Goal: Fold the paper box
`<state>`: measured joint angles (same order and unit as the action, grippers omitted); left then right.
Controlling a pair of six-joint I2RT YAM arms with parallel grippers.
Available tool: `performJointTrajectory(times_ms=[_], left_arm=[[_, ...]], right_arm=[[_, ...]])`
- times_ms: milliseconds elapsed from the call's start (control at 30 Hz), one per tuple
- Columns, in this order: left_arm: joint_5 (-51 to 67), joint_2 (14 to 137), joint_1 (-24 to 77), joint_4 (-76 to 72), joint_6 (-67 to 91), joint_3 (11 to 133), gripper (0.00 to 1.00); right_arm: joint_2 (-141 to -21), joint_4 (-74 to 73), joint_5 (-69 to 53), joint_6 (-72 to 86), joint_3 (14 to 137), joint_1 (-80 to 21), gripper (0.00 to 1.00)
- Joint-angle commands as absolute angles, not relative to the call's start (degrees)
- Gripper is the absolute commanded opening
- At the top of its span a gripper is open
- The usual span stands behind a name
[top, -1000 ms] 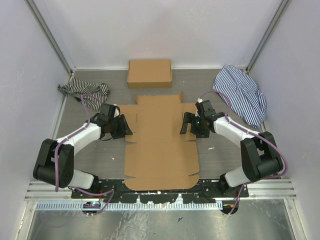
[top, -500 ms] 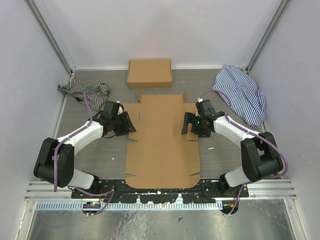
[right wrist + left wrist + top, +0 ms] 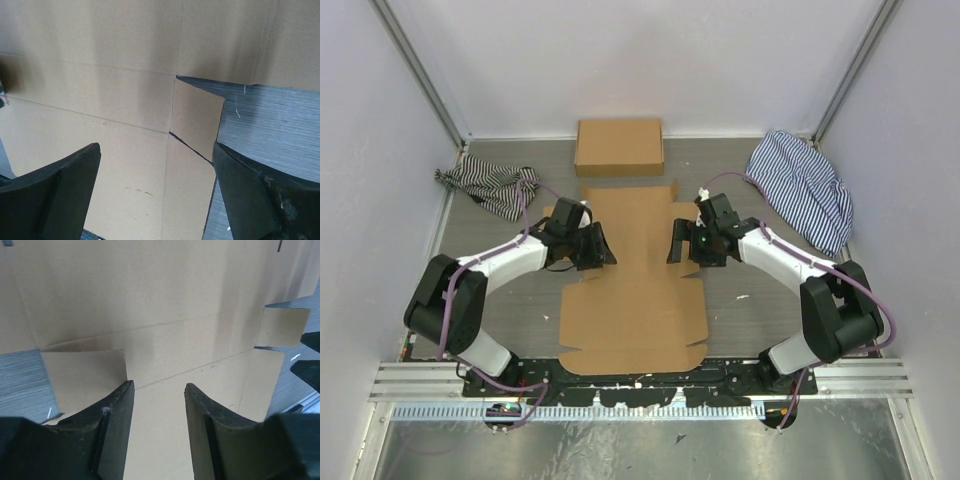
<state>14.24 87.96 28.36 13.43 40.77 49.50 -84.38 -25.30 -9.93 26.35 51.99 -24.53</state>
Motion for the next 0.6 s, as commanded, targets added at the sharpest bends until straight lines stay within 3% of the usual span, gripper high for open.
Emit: performJointTrajectory(times_ms=[0,467,567], left_arm=[[16.02,91.49,28.87,10.77,41.66,50.43,0.52],[17.76,99.83,28.85,4.92,42.44,48.20,0.51],[18.01,100.35,28.83,4.56,42.52,47.85,0.50]], right_arm=[[-85.61,-22.41,-11.44,27.31,54.58,-25.21,0.98],[-87.93,-21.92,-13.46,27.47,59.07,-28.22,0.98],[-88.89,-23.92,-9.35,28.66,59.95,-28.56,0.98]])
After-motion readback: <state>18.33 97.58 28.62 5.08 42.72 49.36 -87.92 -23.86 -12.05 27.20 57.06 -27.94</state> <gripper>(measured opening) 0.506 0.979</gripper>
